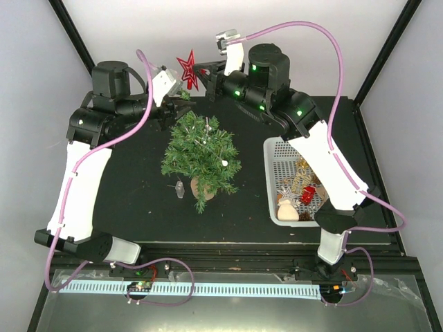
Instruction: Decorate the small christmas tree
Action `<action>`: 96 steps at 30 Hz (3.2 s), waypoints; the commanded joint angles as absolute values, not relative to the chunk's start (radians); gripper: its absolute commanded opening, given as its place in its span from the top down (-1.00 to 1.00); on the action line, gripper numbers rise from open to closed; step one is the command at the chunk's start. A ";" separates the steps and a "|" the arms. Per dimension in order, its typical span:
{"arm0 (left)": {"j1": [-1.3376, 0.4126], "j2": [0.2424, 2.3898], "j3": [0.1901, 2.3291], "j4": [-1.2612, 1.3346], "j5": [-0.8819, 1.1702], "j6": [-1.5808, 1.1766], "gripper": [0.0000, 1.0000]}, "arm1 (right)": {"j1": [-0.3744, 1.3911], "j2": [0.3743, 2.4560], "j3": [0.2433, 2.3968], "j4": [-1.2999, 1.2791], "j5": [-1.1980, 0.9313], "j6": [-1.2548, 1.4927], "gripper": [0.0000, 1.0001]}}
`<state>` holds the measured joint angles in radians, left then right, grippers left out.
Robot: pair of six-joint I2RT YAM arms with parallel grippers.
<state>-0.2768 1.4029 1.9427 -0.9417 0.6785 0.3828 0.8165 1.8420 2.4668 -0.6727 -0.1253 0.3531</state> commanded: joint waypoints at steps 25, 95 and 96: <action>-0.275 1.325 1.844 -0.893 0.601 0.400 0.14 | 0.801 1.778 2.435 -0.652 -0.104 0.347 0.98; -0.276 1.404 1.897 -0.920 0.714 0.390 0.75 | 0.801 1.825 2.444 -0.612 -0.196 0.394 0.98; -0.276 1.404 1.896 -0.922 0.714 0.389 0.76 | 0.800 1.825 2.443 -0.614 -0.194 0.392 0.98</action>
<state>-0.2699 1.4029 1.8763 -0.9077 0.7002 0.3805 0.8051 1.8164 2.4214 -0.6273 -0.1879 0.3885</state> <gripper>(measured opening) 0.123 0.017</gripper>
